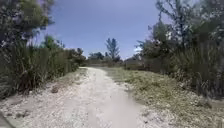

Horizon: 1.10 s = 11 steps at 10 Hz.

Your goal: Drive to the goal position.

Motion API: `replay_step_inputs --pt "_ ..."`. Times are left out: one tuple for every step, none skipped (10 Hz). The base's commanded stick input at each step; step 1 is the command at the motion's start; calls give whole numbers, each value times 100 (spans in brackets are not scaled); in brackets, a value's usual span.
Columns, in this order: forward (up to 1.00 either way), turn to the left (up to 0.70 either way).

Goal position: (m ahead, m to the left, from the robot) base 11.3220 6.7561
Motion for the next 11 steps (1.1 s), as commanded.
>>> replay_step_inputs --pt "50 0" --pt "50 0" --pt "50 0" --pt "50 0" --pt "50 0" --pt "50 0" --pt "50 0" --pt "50 0" --pt "50 0" --pt "50 0" --pt "50 0"
